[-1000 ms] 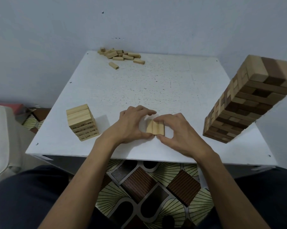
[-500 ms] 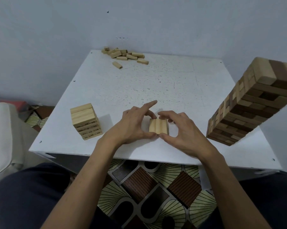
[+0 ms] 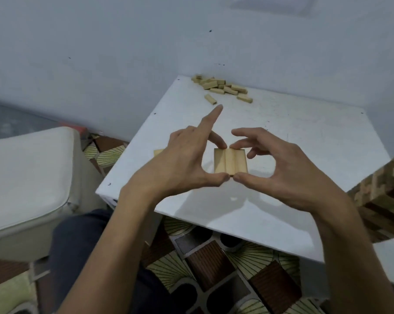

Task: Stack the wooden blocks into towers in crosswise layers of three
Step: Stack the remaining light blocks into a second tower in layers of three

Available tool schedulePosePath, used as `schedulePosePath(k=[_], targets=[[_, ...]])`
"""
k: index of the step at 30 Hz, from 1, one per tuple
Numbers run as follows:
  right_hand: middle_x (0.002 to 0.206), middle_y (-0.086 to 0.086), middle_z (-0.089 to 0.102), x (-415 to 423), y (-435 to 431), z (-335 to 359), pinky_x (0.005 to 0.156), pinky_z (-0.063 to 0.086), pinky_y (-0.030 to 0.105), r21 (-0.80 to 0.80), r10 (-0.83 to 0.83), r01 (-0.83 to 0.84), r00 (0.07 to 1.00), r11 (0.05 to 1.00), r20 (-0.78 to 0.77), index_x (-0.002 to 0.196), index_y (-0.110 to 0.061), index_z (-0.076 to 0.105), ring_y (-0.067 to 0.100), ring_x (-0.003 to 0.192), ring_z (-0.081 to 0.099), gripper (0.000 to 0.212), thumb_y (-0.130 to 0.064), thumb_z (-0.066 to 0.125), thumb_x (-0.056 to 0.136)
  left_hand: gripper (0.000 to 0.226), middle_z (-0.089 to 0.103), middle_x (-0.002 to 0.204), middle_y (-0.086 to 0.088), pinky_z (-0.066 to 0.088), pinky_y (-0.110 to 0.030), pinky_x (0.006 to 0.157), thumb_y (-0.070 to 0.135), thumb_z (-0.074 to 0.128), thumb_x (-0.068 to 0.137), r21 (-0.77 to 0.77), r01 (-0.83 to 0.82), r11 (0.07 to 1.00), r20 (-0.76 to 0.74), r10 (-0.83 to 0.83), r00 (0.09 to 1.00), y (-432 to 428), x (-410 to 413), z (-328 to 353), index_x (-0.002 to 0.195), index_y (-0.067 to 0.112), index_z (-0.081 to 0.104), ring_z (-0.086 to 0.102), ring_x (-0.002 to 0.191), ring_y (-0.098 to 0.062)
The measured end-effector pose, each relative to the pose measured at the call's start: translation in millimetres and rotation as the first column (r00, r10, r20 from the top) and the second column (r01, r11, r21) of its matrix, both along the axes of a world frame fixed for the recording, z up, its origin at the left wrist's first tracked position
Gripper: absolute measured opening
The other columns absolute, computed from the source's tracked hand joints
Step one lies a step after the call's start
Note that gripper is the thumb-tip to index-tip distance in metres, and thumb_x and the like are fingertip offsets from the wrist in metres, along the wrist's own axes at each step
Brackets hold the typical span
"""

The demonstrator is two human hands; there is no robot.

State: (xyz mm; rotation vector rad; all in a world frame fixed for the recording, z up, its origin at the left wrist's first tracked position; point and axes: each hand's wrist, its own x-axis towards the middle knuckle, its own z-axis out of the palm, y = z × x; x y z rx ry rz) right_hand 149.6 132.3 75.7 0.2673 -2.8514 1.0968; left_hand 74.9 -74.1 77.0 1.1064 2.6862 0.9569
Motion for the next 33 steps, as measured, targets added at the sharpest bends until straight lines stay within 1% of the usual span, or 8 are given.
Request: schedulePosePath(k=[1,3,9,12,14,17,24,33], targets=[[0.12,-0.029,0.058,-8,-7,2,0.098,0.047,0.039,-0.002,0.025,-0.025,1.0,1.0,-0.005,0.137,-0.047,0.042,0.003,0.11,0.053,0.066,-0.037,0.076,0.08,0.114,0.056,0.13,0.02,0.022,-0.026,0.111,0.042,0.079,0.077,0.005,-0.025,1.0,-0.002,0.025,1.0,-10,-3,3,0.157,0.033,-0.002,0.039,0.128,-0.005],[0.12,-0.03,0.058,-24,-22,4,0.099,0.047,0.039,-0.002,0.078,-0.078,0.997,0.997,-0.01,0.137,-0.047,0.041,0.004,0.111,0.053,0.067,-0.036,0.076,0.081,0.113,0.057,0.128,0.021,0.027,-0.033,0.112,0.045,0.078,0.076,0.012,-0.081,0.997,0.002,0.081,0.997,-30,-9,4,0.157,0.034,0.001,0.042,0.129,-0.01],[0.124,-0.025,0.058,-63,-60,-4,0.101,0.044,0.039,0.003,0.195,-0.195,0.981,0.981,0.02,0.138,-0.044,0.041,0.004,0.114,0.051,0.066,-0.036,0.075,0.082,0.111,0.052,0.119,0.03,0.031,-0.035,0.109,0.054,0.076,0.073,0.007,-0.184,0.983,0.031,0.184,0.982,-75,-25,-8,0.156,0.037,0.004,0.042,0.128,-0.011],[0.125,-0.025,0.057,-75,-69,-11,0.099,0.042,0.031,0.022,0.225,-0.226,0.973,0.974,0.041,0.139,-0.044,0.04,0.002,0.117,0.048,0.066,-0.036,0.074,0.083,0.11,0.052,0.119,0.034,0.03,-0.032,0.106,0.068,0.065,0.068,0.001,-0.198,0.98,0.042,0.198,0.979,-87,-30,-18,0.155,0.04,0.004,0.042,0.128,-0.008],[0.126,-0.026,0.056,-80,-72,-15,0.096,0.038,0.022,0.044,0.237,-0.238,0.971,0.97,0.046,0.14,-0.045,0.039,-0.001,0.118,0.046,0.067,-0.037,0.074,0.084,0.11,0.052,0.12,0.034,0.028,-0.029,0.105,0.068,0.064,0.066,0.013,-0.211,0.977,0.06,0.21,0.976,-91,-32,-23,0.155,0.041,0.005,0.041,0.129,-0.006],[0.128,-0.027,0.054,-85,-75,-19,0.093,0.034,0.015,0.061,0.241,-0.244,0.969,0.968,0.059,0.141,-0.046,0.037,-0.002,0.118,0.044,0.068,-0.038,0.073,0.084,0.11,0.053,0.123,0.032,0.03,-0.033,0.109,0.07,0.062,0.064,0.027,-0.221,0.975,0.085,0.218,0.972,-93,-34,-28,0.155,0.043,0.005,0.04,0.13,-0.006],[0.126,-0.027,0.056,-87,-77,-23,0.093,0.033,0.016,0.055,0.234,-0.239,0.969,0.969,0.077,0.142,-0.046,0.036,0.0,0.118,0.045,0.07,-0.037,0.074,0.083,0.11,0.055,0.122,0.031,0.029,-0.038,0.113,0.069,0.061,0.064,0.046,-0.222,0.974,0.119,0.215,0.969,-96,-36,-33,0.155,0.042,0.005,0.041,0.13,-0.006],[0.127,-0.028,0.054,-87,-75,-27,0.094,0.034,0.017,0.059,0.235,-0.241,0.968,0.969,0.092,0.145,-0.046,0.033,0.0,0.118,0.044,0.074,-0.038,0.073,0.083,0.109,0.054,0.122,0.031,0.026,-0.033,0.113,0.067,0.062,0.065,0.065,-0.219,0.974,0.131,0.209,0.969,-95,-36,-39,0.155,0.044,0.005,0.04,0.13,-0.002]])
